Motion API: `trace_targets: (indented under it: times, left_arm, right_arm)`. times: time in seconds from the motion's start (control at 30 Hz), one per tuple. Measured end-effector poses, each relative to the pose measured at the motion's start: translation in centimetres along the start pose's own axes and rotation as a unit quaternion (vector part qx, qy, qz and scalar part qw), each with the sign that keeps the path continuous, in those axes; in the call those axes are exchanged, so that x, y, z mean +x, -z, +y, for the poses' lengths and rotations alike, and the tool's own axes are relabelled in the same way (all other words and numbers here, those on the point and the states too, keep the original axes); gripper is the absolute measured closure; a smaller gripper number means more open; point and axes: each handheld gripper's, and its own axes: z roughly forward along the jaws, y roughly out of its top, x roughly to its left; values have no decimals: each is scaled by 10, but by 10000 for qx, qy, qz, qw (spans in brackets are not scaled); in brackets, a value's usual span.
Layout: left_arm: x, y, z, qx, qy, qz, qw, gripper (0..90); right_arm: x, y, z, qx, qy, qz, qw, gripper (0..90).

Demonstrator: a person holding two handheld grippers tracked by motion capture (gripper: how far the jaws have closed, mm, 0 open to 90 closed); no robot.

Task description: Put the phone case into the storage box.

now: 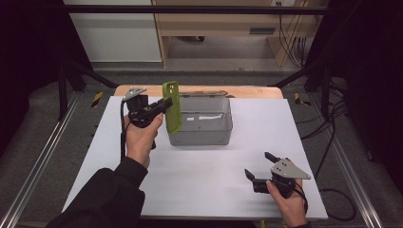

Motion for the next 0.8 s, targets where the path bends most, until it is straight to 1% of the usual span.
trace_targets:
  times: [0.07,0.13,0.23,0.33,0.4,0.53,0.6,0.8]
  left_arm:
    - [0,-6,1,31,-44,8,10000,797]
    - [0,-14,2,81,-78,1,9999,797]
    - [2,-26,1,171,-86,-34,9998,796]
    - [3,-34,0,191,-35,-45,9998,796]
    - [4,-38,-1,200,-39,-28,9998,797]
    - [3,-44,-2,229,-199,90,9995,796]
    - [2,-47,-2,258,-343,163,9989,796]
    - [4,-53,-3,292,-399,291,9984,796]
  right_arm:
    - [0,0,-1,-37,-82,40,10000,72]
    - [1,-1,-3,-74,-202,132,9997,72]
    - [2,-3,-4,-53,-201,158,9997,73]
    - [1,-1,-3,-127,-217,91,9996,73]
    - [-1,2,-4,-180,-245,59,9995,72]
    - [-4,3,-5,-208,-299,-10,9993,69]
    - [-5,3,-5,-197,-302,-25,9993,69]
    - [-5,3,-5,-217,-301,-26,9993,67]
